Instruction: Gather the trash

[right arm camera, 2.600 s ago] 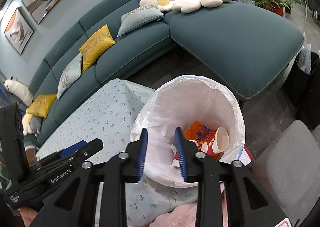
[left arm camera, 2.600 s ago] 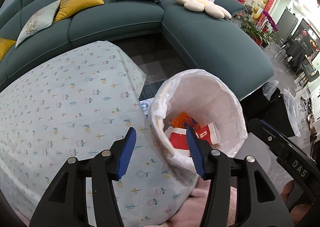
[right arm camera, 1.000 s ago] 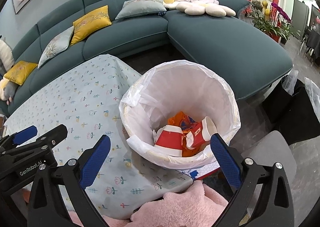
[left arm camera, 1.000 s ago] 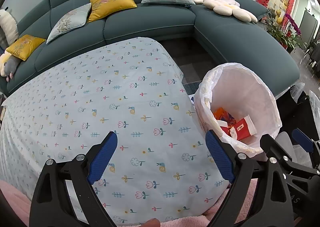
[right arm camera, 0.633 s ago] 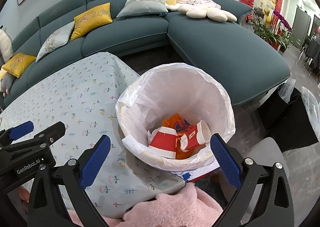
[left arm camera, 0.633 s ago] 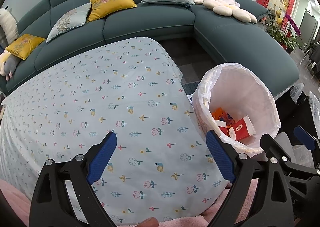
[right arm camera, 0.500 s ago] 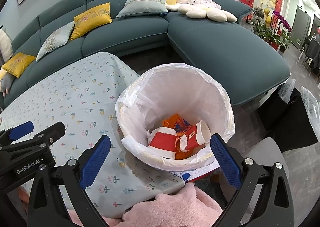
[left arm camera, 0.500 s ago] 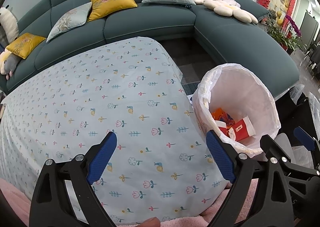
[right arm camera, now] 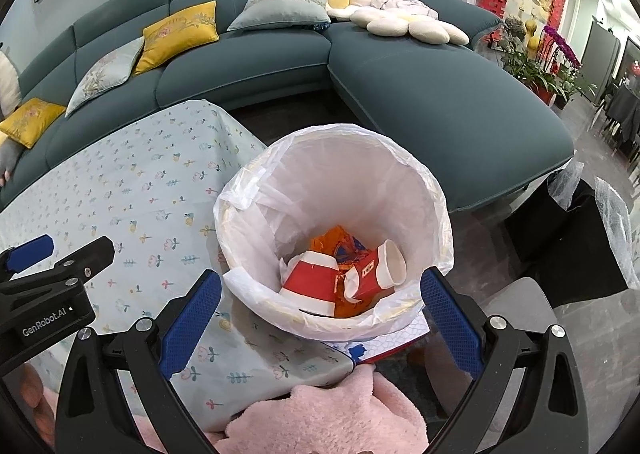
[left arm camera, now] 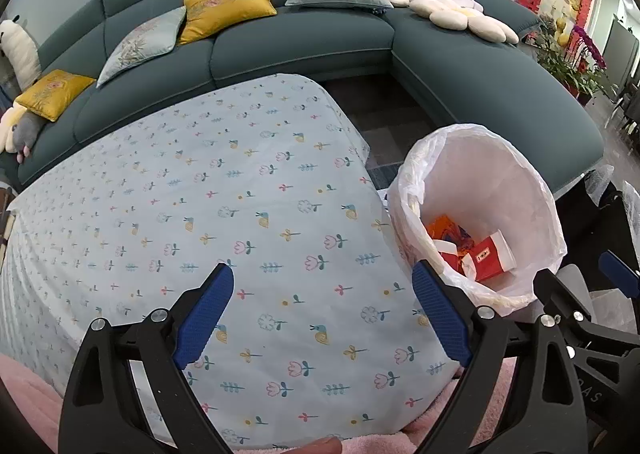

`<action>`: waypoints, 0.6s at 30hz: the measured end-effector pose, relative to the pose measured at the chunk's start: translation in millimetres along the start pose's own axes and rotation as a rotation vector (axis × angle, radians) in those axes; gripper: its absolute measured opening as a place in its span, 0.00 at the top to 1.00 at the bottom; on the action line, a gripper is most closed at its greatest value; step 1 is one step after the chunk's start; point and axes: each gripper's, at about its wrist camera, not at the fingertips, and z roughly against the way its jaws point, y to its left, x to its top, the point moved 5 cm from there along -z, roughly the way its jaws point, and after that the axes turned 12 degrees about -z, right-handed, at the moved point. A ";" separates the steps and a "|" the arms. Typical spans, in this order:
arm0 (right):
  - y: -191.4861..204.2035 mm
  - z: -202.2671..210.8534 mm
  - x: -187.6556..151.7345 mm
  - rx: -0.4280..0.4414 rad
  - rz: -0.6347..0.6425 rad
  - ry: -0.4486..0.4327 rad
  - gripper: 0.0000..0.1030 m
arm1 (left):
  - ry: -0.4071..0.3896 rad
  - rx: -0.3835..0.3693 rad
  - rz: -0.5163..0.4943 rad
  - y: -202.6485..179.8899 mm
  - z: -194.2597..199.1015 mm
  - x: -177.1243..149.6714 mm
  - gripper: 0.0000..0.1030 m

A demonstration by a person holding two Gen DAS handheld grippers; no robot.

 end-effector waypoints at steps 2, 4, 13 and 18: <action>0.7 -1.0 0.1 0.000 0.003 0.003 0.07 | 0.000 -0.002 0.005 -0.1 -0.4 -0.1 0.16; 1.7 -1.3 -0.4 -0.002 0.006 0.005 0.07 | 0.002 0.002 0.008 0.3 -1.2 -0.1 0.16; 0.4 -3.6 -1.6 -0.003 0.002 0.011 0.07 | 0.010 0.024 0.013 2.2 -3.4 -0.2 0.16; 0.4 -4.5 -1.4 -0.004 0.003 0.013 0.07 | 0.012 0.028 0.005 1.3 -4.1 -0.8 0.16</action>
